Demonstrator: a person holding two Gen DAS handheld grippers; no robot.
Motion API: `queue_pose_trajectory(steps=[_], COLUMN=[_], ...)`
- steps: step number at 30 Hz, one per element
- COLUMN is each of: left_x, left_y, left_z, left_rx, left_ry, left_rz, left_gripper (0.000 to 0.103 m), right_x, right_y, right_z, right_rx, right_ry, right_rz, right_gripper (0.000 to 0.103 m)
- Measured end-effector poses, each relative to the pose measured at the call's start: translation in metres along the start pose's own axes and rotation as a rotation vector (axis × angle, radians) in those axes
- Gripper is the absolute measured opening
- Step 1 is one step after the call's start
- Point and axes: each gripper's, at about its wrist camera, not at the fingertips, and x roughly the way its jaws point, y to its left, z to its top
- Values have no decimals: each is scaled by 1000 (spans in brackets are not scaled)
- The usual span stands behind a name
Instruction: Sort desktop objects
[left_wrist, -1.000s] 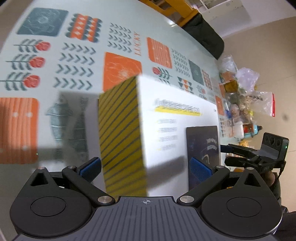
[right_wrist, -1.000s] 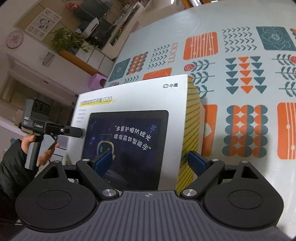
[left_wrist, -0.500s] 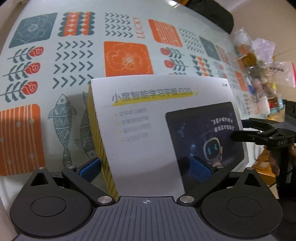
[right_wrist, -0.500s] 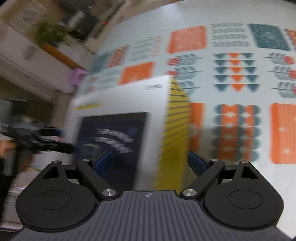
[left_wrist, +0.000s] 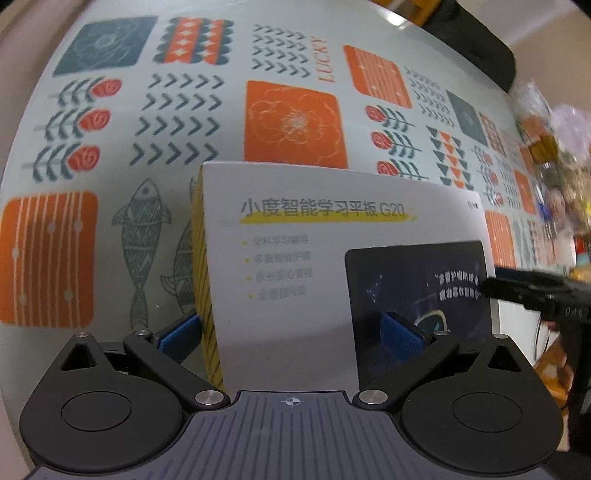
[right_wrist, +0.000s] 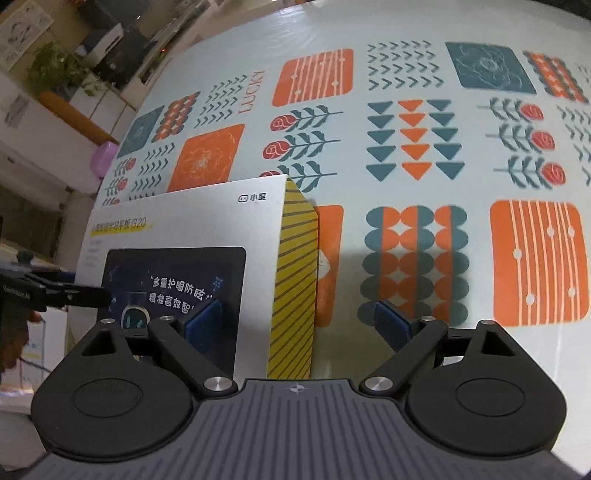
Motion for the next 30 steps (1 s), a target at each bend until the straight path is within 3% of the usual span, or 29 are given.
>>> queue_pose_trajectory(steps=[4, 8, 12, 14, 17, 20, 24, 27, 30], left_x=[0, -2, -15, -31, -49, -46, -33, -24, -16], left_y=[4, -3, -27, -41, -56, -70, -71, -72, -85], left_z=[-6, -7, -12, -18, -27, -31, -37, -42, -51], left_rx=[-63, -47, 20, 44, 50, 61, 14, 24, 101], left_ry=[-5, -27, -61, -110, -180, -203, -196, -194, -198], left_rz=[-1, 39, 155, 158, 124, 126, 129, 173, 272], left_gripper=[103, 103, 103, 103, 103, 103, 103, 103, 103], right_x=[-1, -4, -12, -26, -46, -40, -19, -10, -4], right_y=[4, 20, 47, 65, 82, 92, 93, 93, 98], right_z=[-3, -7, -9, -14, -16, -12, -6, -3, -8], right_rx=[-4, -68, -140, -174, -164, -165, -146, -140, -157], right_ry=[-23, -61, -97, -156, -218, -202, -153, -141, -119], right_rz=[-23, -103, -226, -255, -181, -125, -149, -161, -167], right_gripper=[103, 103, 103, 103, 103, 103, 103, 103, 103])
